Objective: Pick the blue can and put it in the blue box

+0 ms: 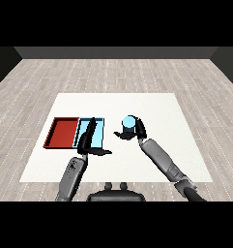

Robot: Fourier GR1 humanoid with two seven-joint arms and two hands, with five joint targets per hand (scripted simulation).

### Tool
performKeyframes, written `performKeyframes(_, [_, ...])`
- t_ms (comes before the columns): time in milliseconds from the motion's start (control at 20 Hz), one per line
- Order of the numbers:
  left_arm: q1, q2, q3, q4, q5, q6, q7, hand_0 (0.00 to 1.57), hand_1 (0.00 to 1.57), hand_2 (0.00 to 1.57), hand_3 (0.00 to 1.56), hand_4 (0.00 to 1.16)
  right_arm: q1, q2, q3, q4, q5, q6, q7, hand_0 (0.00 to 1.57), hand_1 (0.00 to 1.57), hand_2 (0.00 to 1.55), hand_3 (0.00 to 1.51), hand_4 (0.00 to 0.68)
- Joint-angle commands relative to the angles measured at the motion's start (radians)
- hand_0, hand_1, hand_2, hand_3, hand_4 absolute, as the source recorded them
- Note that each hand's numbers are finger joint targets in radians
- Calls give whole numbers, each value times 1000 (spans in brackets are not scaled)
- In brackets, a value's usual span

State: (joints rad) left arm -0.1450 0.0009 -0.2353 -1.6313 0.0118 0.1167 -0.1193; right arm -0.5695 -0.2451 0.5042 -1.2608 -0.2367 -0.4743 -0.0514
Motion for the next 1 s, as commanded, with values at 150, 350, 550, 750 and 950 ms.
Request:
performKeyframes(150, [-43,-1,-104,72,18,83,-9,0,0,0,0,0,39,19,-52,-156,103,38,89,1503,1503,1462,1390,611])
performKeyframes(350, [-14,-1,-102,113,46,52,-64,0,0,0,0,0,36,86,-64,-143,193,31,84,1501,1501,1459,1392,582])
performKeyframes(550, [-87,-1,-133,162,75,104,-60,0,0,0,0,0,12,58,-118,-222,222,89,179,1454,1454,1436,1373,588])
performKeyframes(750, [-112,-1,-95,131,78,53,13,0,0,0,0,0,77,139,-109,-254,310,79,165,1465,1465,1440,1381,595])
performKeyframes(950, [-92,-1,-168,167,82,122,-69,0,0,0,0,0,88,164,-164,-180,321,154,113,1452,1452,1437,1379,586])
